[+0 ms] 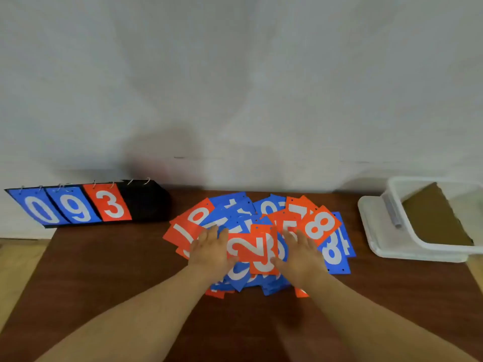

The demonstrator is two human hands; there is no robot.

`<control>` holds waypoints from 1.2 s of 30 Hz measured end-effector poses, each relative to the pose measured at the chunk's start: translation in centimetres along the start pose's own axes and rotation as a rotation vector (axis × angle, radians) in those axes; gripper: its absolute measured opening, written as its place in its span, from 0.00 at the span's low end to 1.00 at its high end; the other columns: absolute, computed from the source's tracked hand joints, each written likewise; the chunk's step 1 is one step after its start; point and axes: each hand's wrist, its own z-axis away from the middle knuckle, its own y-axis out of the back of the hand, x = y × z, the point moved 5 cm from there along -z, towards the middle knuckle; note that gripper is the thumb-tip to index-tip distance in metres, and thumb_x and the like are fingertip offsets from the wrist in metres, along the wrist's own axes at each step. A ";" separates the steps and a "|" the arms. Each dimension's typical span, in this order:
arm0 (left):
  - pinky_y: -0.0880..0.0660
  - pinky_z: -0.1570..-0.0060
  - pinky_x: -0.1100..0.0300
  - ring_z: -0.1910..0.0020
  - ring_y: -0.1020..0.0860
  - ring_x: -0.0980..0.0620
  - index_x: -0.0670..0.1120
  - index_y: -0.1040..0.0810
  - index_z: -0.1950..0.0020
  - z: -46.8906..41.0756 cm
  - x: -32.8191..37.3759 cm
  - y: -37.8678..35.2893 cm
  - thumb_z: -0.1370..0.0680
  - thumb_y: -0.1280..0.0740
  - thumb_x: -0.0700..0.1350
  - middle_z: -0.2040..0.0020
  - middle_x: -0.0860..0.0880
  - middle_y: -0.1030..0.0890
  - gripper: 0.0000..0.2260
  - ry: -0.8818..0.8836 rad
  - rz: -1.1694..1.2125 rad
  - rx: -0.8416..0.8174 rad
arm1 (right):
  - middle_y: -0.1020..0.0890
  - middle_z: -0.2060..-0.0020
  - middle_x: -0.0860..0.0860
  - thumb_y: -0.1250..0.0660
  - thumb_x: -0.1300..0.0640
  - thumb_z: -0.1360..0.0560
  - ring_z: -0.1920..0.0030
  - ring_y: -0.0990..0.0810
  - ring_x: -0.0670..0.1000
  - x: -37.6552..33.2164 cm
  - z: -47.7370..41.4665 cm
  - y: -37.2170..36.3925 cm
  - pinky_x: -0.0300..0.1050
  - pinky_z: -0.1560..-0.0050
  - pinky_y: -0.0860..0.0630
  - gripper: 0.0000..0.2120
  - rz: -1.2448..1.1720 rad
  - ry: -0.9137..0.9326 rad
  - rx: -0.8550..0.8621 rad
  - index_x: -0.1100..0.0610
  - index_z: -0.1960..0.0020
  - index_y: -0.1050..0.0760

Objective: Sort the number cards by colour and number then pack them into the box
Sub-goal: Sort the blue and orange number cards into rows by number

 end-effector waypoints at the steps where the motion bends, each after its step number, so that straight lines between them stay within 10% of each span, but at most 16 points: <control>1: 0.41 0.23 0.43 0.20 0.47 0.42 0.52 0.47 0.18 -0.7 0.0 -0.1 0.24 0.35 0.66 0.18 0.48 0.46 0.40 -0.002 0.017 0.001 | 0.47 0.19 0.51 0.38 0.30 0.26 0.20 0.46 0.59 -0.2 -0.9 -0.3 0.63 0.24 0.39 0.41 0.001 0.008 -0.028 0.40 0.20 0.52; 15: 0.36 0.30 0.48 0.31 0.33 0.46 0.56 0.38 0.24 -5.3 0.4 -1.4 0.26 0.29 0.63 0.31 0.52 0.30 0.34 -0.213 -0.016 0.009 | 0.35 0.24 0.49 0.31 0.37 0.26 0.25 0.37 0.56 -2.1 -7.5 -2.3 0.58 0.24 0.37 0.37 0.111 0.199 0.014 0.44 0.22 0.40; 23: 0.23 0.39 0.53 0.38 0.25 0.50 0.55 0.35 0.25 -4.5 1.5 -0.5 0.18 0.35 0.47 0.32 0.51 0.28 0.22 -0.195 0.141 0.016 | 0.28 0.32 0.49 0.34 0.56 0.19 0.36 0.24 0.52 -0.6 -7.5 -0.7 0.46 0.42 0.21 0.20 -0.205 0.060 0.071 0.47 0.28 0.29; 36: 0.21 0.43 0.57 0.33 0.26 0.53 0.59 0.25 0.32 4.7 -1.1 3.3 0.17 0.35 0.48 0.31 0.55 0.26 0.13 0.172 0.717 0.217 | 0.17 0.50 0.51 0.40 0.56 0.16 0.66 0.25 0.43 3.7 -2.7 4.9 0.36 0.72 0.31 0.16 -0.289 -0.175 0.293 0.48 0.30 0.28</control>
